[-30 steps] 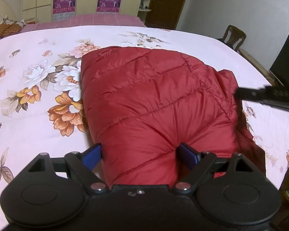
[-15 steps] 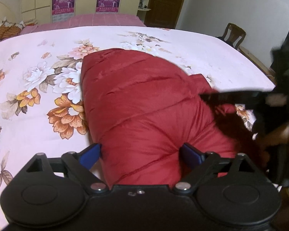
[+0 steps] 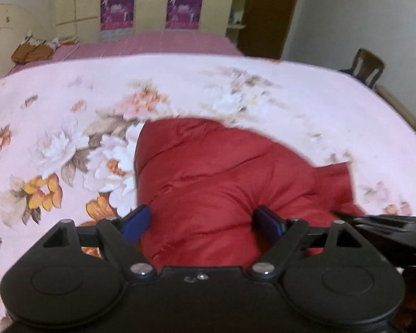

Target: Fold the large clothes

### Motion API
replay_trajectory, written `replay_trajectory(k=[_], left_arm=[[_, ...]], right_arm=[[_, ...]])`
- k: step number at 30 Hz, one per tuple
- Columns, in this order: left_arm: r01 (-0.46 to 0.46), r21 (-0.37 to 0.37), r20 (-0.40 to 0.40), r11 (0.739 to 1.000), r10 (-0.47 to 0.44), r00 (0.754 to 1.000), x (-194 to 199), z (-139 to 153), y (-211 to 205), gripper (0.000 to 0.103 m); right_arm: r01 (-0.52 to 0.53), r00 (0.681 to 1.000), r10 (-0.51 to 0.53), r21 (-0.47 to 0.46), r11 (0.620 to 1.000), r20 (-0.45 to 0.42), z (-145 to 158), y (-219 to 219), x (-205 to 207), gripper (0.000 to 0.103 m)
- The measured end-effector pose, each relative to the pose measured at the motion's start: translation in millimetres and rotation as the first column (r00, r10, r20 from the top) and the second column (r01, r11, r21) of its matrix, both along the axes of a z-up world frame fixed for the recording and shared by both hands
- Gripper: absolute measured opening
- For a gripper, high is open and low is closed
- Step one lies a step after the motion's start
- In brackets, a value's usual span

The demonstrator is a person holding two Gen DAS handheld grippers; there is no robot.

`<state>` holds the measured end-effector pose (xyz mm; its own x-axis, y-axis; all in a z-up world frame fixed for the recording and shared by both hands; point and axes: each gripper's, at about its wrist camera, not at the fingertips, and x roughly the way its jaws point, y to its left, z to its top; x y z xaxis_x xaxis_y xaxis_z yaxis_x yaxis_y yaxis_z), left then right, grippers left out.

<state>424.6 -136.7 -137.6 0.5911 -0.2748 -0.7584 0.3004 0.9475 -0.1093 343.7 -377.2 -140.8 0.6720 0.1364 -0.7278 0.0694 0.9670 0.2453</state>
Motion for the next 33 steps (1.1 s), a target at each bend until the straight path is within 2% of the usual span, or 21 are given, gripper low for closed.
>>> replay_trajectory(k=[7,13,17,21,22,23,24,25,27,31,33], left_arm=[[-0.043,-0.029,-0.075,0.999,0.041,0.996,6,-20,8,0.093],[-0.047,0.010,-0.051,0.999,0.047,0.998,1,-14,4,0.093],[-0.040,0.006,-0.033,0.999,0.040,0.999,-5,-4,5,0.089],[-0.007,-0.016,-0.012,1.000,0.007,1.000,-15,9,8,0.088],[0.005,-0.020,-0.006,1.000,-0.005,1.000,-19,12,9,0.088],[0.017,-0.021,-0.002,1.000,-0.017,1.000,-22,14,10,0.088],[0.029,-0.023,0.003,0.999,-0.029,1.000,-27,18,12,0.088],[0.037,-0.026,0.005,0.999,-0.037,0.999,-29,19,13,0.088],[0.048,-0.034,0.001,0.998,-0.048,0.999,-35,22,17,0.088],[0.068,-0.060,-0.004,0.996,-0.068,0.998,-49,26,25,0.088],[0.077,-0.060,-0.013,0.995,-0.078,0.997,-57,27,27,0.088]], right_arm=[[-0.010,1.000,0.010,-0.018,1.000,0.019,-3,2,-4,0.000],[-0.013,1.000,0.013,-0.023,1.000,-0.009,7,2,2,0.000],[0.002,1.000,-0.002,-0.036,0.999,-0.009,19,4,1,0.001],[0.032,0.999,-0.031,-0.028,0.999,0.012,36,1,-8,0.001],[0.037,0.999,-0.037,-0.026,0.999,0.021,41,0,-11,0.013],[0.039,0.999,-0.038,-0.020,0.999,0.034,46,0,-15,0.064],[0.043,0.998,-0.042,-0.012,0.999,0.053,51,0,-20,0.093],[0.059,0.994,-0.056,-0.022,0.998,0.091,57,2,-27,0.102],[0.037,0.993,-0.031,-0.046,0.998,0.117,67,8,-35,0.102],[0.032,0.992,-0.030,-0.008,0.999,0.122,75,11,-51,0.101],[0.024,0.994,-0.024,-0.003,1.000,0.110,75,15,-59,0.077]])
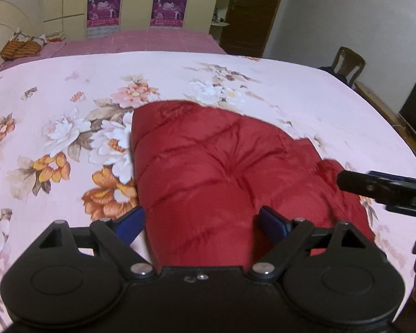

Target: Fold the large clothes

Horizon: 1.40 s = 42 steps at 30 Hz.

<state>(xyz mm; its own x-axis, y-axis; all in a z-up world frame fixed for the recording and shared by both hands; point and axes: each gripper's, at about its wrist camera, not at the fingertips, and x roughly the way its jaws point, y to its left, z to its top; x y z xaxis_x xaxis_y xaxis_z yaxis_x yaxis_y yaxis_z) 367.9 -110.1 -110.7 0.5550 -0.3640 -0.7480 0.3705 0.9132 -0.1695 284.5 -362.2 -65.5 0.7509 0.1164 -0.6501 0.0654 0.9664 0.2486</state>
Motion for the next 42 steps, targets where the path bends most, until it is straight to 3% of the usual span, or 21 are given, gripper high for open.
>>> replay_trajectory(k=[1,2,7,11,14,22,28,30,31,32,42], left_arm=[[0.004,-0.002,-0.005,1.000,-0.004,1.000,-4,1,1,0.086],[0.012,-0.004,-0.010,1.000,-0.012,1.000,-9,1,2,0.086],[0.106,0.005,-0.028,0.994,-0.106,0.994,-42,3,3,0.084],[0.155,0.027,-0.071,0.988,-0.152,0.986,-55,-14,1,0.087],[0.150,0.014,-0.121,0.989,-0.147,0.982,-48,-31,2,0.091],[0.147,-0.002,-0.150,0.989,-0.146,0.978,-46,-26,4,0.091],[0.092,-0.018,-0.130,0.996,-0.093,0.987,-34,-8,6,0.091],[0.072,-0.018,-0.121,0.997,-0.074,0.990,-28,-4,6,0.091],[0.061,-0.021,-0.120,0.998,-0.063,0.991,-24,-3,6,0.092],[0.050,-0.024,-0.120,0.998,-0.053,0.991,-21,-2,6,0.092],[-0.040,-0.071,-0.154,0.997,0.029,0.988,3,-6,6,0.097]], right_arm=[[-0.001,1.000,0.001,0.008,1.000,-0.018,-1,2,-4,0.057],[-0.004,0.999,0.005,0.025,1.000,-0.033,-3,4,-9,0.052],[-0.041,0.997,0.041,0.005,0.999,-0.060,-5,22,-46,0.052],[-0.070,0.992,0.063,-0.058,0.996,-0.112,-21,31,-68,0.052],[-0.087,0.986,0.076,-0.068,0.994,-0.150,-43,30,-69,0.052],[-0.110,0.975,0.098,-0.053,0.993,-0.200,-43,24,-81,0.053],[-0.050,0.988,0.051,0.013,0.999,-0.146,-13,-1,-72,0.053],[-0.019,0.991,0.025,0.048,0.999,-0.132,-9,-12,-63,0.065],[-0.001,0.992,0.008,0.055,0.999,-0.123,-8,-16,-58,0.081],[0.007,0.994,0.000,0.056,0.998,-0.113,-6,-19,-53,0.083],[0.004,0.992,0.017,0.165,0.986,-0.125,-23,-37,-3,0.083]])
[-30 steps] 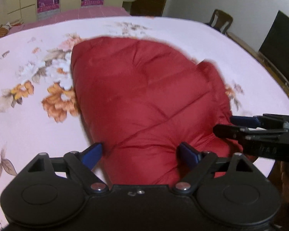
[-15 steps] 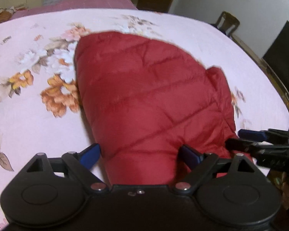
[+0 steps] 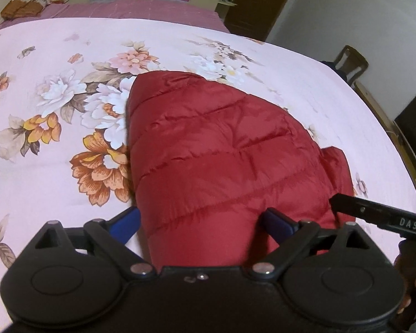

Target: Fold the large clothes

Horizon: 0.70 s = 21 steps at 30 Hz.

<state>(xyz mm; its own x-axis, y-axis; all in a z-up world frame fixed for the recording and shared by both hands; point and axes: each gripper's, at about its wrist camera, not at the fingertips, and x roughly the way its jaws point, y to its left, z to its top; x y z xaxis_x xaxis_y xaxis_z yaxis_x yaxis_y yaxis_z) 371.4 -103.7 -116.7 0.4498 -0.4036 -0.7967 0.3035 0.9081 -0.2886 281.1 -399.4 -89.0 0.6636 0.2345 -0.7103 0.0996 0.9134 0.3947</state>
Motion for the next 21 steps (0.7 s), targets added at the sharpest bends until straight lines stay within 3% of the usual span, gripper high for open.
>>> replay_trajectory(k=[4,10,15,18,21], left_arm=[[-0.001,0.014,0.005,1.000,0.001,1.000,4,-8,-6,0.103],[-0.010,-0.002,-0.021,1.000,0.009,1.000,9,-20,-12,0.103],[-0.019,-0.031,-0.035,0.999,0.018,0.999,9,-23,-14,0.100],[-0.016,-0.029,-0.030,0.999,0.015,0.999,8,-23,-15,0.096],[-0.021,-0.020,-0.017,1.000,0.020,1.000,5,-21,-18,0.092]], right_arm=[[-0.004,0.999,0.007,0.092,0.996,-0.040,-16,-10,15,0.083],[0.009,0.997,0.009,0.233,0.973,-0.076,-40,-22,27,0.083],[-0.001,0.996,0.025,0.282,0.959,-0.083,-50,-22,30,0.083],[-0.011,0.995,0.041,0.313,0.950,-0.087,-53,-25,29,0.072],[-0.015,0.994,0.053,0.371,0.928,-0.092,-56,-27,28,0.052]])
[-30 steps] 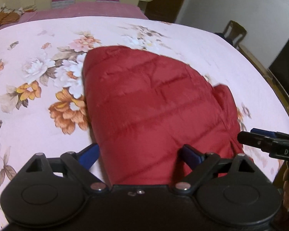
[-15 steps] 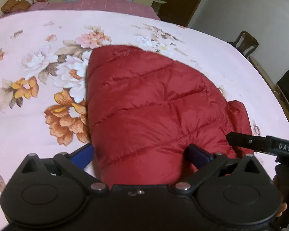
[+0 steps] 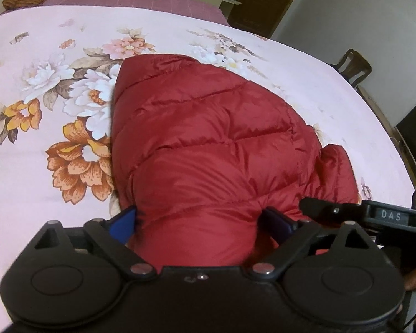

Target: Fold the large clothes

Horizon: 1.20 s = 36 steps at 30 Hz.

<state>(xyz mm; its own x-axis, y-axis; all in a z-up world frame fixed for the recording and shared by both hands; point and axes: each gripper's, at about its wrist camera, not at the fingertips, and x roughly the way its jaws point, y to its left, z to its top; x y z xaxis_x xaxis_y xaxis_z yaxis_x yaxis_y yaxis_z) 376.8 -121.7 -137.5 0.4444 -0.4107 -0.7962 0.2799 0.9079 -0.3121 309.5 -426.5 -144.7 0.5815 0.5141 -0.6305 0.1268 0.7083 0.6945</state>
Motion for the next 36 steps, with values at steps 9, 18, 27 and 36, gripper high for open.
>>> replay_trajectory(k=[9,18,27,36], left_arm=[[-0.029,-0.008,0.036,1.000,0.029,0.999,-2,27,18,0.069],[-0.116,0.018,0.101,0.993,0.114,0.988,6,67,102,0.068],[-0.185,0.031,0.153,0.982,0.179,0.972,35,79,264,0.067],[-0.231,0.103,0.180,0.967,0.210,0.961,98,68,392,0.067]], right_arm=[[-0.020,0.997,0.015,0.061,0.998,0.080,36,12,-4,0.032],[-0.101,0.986,0.085,0.107,0.989,0.145,67,97,28,0.032],[-0.148,0.981,0.126,0.144,0.979,0.151,77,260,91,0.032],[-0.157,0.983,0.138,0.164,0.974,0.121,47,415,159,0.032]])
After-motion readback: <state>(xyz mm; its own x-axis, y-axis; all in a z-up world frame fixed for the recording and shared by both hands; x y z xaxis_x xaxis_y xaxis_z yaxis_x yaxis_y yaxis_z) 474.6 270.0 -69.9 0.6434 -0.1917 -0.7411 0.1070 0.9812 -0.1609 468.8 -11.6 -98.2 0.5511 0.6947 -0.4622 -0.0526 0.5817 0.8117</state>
